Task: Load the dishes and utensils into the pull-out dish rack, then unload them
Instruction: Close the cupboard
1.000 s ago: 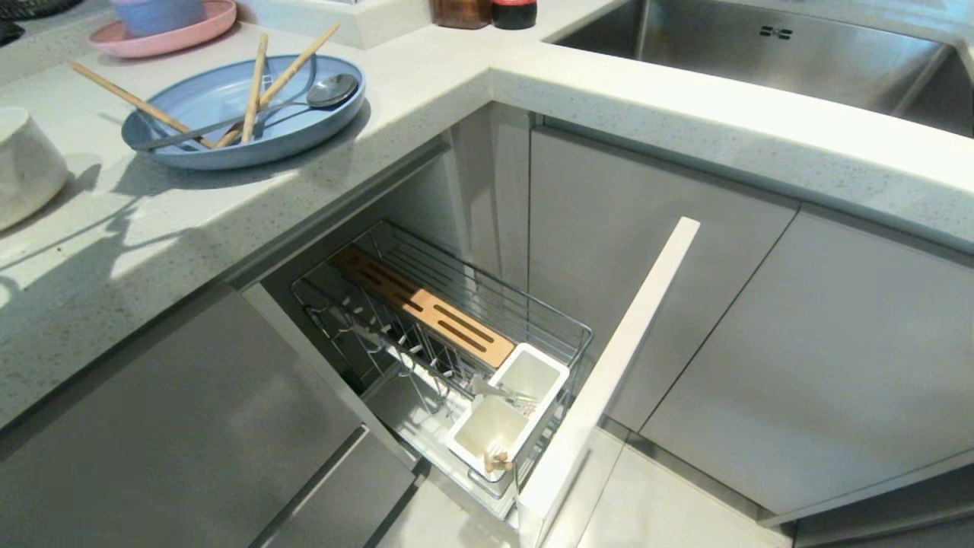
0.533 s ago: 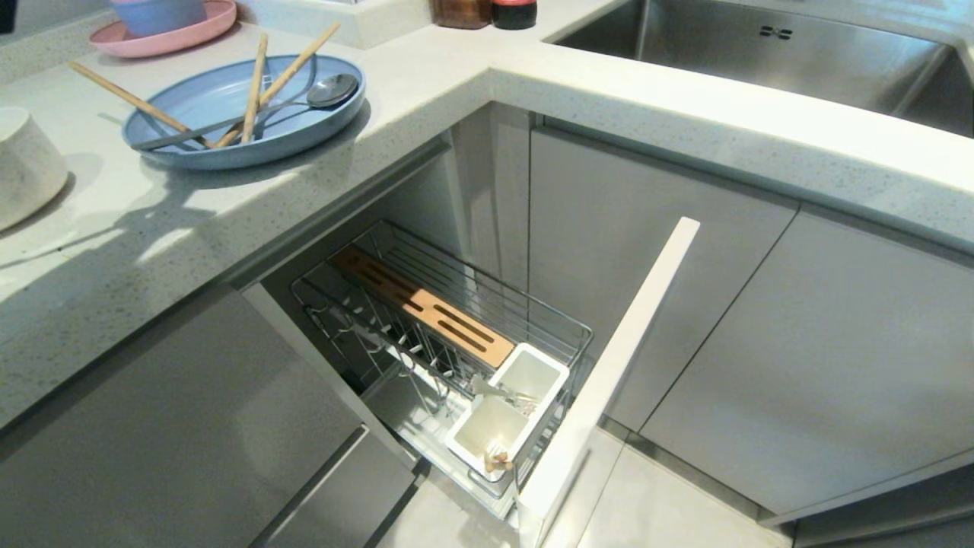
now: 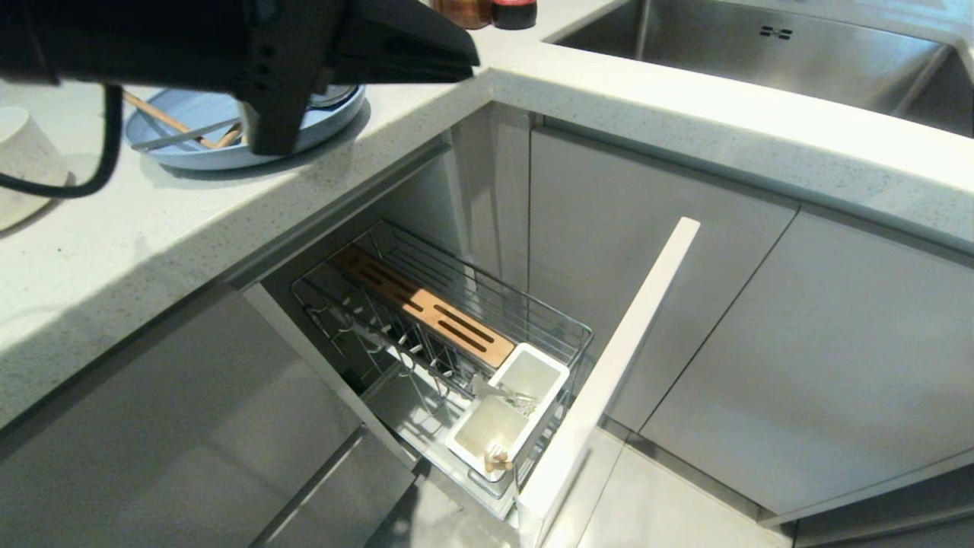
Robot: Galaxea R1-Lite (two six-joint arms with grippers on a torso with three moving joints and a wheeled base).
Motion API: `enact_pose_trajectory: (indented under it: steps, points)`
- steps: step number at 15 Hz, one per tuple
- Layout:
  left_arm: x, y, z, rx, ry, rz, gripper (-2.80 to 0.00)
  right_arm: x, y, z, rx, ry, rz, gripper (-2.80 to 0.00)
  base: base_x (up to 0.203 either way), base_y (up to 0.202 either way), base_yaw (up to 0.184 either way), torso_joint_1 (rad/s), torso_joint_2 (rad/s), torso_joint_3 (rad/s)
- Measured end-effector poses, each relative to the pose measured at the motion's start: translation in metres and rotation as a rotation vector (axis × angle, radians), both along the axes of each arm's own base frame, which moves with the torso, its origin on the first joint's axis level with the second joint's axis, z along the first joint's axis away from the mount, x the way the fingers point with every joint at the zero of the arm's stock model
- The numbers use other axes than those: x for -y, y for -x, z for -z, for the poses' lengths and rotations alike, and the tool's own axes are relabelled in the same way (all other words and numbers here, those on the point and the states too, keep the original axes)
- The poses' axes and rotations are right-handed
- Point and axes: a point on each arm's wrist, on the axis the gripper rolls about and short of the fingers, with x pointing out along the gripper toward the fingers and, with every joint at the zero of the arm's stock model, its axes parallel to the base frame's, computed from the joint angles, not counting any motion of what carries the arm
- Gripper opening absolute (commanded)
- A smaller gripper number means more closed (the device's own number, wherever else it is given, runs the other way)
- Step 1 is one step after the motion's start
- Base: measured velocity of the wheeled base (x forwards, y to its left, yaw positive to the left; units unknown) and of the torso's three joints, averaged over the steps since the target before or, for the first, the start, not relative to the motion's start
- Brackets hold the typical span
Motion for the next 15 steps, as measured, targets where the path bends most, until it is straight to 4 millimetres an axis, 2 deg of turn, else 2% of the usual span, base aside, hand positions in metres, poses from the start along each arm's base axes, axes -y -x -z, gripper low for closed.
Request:
enact_pose_trajectory:
  steps: [4, 8, 12, 15]
  points:
    - [0.054, 0.015, 0.03, -0.135, -0.153, 0.146, -2.8, 0.0, 0.0, 0.0, 0.0, 0.0, 0.0, -2.8, 0.0, 0.0, 0.0, 0.0, 0.0, 0.0]
    - [0.094, 0.021, 0.06, -0.198, -0.292, 0.208, -2.8, 0.0, 0.0, 0.0, 0.0, 0.0, 0.0, -2.8, 0.0, 0.0, 0.0, 0.0, 0.0, 0.0]
    - [0.12, 0.018, 0.091, -0.24, -0.42, 0.21, -2.8, 0.0, 0.0, 0.0, 0.0, 0.0, 0.0, -2.8, 0.0, 0.0, 0.0, 0.0, 0.0, 0.0]
    - [0.129, 0.013, 0.112, -0.236, -0.556, 0.16, -2.8, 0.0, 0.0, 0.0, 0.0, 0.0, 0.0, -2.8, 0.0, 0.0, 0.0, 0.0, 0.0, 0.0]
